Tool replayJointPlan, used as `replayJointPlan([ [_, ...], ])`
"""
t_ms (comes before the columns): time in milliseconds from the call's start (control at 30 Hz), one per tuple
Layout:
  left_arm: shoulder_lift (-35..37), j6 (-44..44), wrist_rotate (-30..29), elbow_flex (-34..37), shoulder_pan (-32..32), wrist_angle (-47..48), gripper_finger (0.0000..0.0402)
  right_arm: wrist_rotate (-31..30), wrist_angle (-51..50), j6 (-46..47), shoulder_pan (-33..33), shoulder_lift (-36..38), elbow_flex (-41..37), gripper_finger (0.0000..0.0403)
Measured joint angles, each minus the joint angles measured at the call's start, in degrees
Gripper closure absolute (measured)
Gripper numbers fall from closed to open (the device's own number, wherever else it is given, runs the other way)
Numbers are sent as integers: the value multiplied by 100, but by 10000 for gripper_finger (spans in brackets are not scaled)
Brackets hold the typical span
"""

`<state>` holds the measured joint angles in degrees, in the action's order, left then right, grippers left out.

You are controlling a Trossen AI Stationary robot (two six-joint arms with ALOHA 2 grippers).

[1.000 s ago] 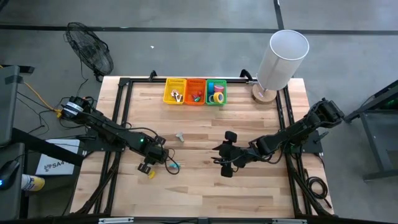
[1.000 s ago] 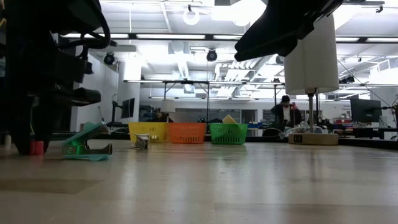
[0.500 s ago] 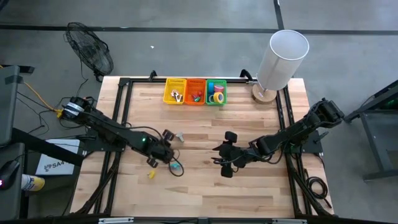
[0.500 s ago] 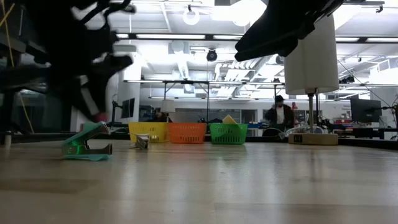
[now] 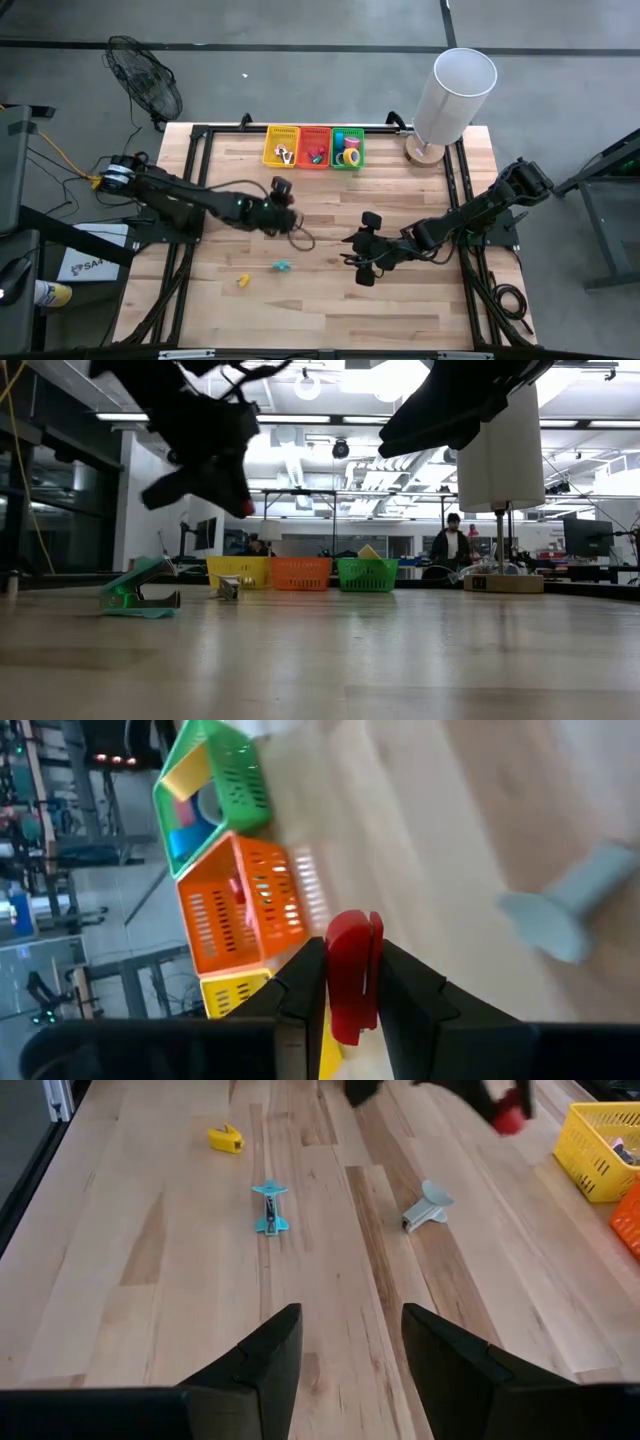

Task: Pick and place Stapler, Stapler remover, tape
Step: Put the red stapler into the orange basket

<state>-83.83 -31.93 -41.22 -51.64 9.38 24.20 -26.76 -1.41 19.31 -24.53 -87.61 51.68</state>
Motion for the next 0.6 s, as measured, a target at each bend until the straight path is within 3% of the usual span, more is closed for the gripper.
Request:
replayJointPlan([
  [167,4,-535,299,0,-638,-695,333,-11,-2,1,0,0,0,237],
  [600,-72,-656,2610,-9,-2261,-2037,332,-537,-4,-201,18,0,0,237],
])
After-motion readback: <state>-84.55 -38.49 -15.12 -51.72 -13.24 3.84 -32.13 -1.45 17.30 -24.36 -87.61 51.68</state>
